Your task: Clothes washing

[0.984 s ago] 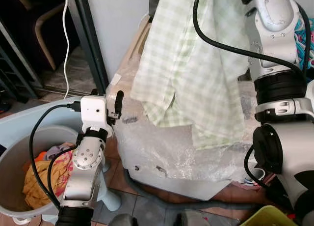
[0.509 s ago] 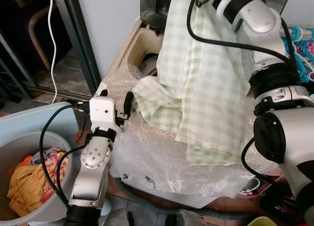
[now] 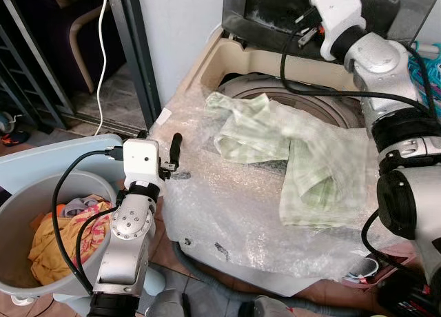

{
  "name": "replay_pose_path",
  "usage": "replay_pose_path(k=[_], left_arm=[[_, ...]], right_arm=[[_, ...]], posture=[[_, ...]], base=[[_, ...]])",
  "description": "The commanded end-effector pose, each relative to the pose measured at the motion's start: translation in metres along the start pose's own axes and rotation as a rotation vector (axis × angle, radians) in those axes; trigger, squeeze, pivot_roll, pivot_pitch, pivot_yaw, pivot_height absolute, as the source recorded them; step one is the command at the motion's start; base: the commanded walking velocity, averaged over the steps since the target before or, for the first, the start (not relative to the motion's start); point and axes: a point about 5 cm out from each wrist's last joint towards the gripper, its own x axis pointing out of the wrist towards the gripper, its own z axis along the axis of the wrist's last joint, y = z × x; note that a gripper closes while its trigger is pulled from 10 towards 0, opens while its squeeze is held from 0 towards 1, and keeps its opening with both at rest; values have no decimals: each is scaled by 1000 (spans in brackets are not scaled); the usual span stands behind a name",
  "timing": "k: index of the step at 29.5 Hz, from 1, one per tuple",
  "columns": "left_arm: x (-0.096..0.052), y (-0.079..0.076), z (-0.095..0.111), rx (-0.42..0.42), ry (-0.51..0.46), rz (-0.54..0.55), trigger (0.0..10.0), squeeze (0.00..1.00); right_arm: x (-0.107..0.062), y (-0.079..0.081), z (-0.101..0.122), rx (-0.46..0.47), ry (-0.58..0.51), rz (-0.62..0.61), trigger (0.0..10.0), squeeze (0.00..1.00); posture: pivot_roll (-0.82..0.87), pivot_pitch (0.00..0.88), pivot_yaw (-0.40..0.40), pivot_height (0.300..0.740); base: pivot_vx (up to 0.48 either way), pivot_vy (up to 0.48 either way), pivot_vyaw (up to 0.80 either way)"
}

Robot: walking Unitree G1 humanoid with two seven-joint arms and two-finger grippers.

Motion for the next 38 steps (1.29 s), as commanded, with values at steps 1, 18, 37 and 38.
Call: replay_pose_path(k=[1, 18, 37, 38], left_arm=[[-1, -2, 1, 12, 1, -11, 10000, 0], [3, -1, 1, 13, 4, -33, 10000, 0], [5, -3, 2, 4, -7, -51, 10000, 0], [5, -3, 2, 4, -7, -51, 10000, 0]], right_arm=[[-7, -12, 9, 27, -71, -30, 10000, 1000], [-116, 50, -18, 139, -19, -141, 10000, 1000], [-152, 62, -4, 511, 210, 709, 10000, 984], [-152, 62, -4, 511, 210, 709, 10000, 984]], posture=[[-39, 59, 7, 740], [-80, 54, 38, 740], [-76, 53, 37, 740], [-76, 53, 37, 740]], base=[[0, 0, 0], [0, 0, 0], [0, 0, 0], [0, 0, 0]])
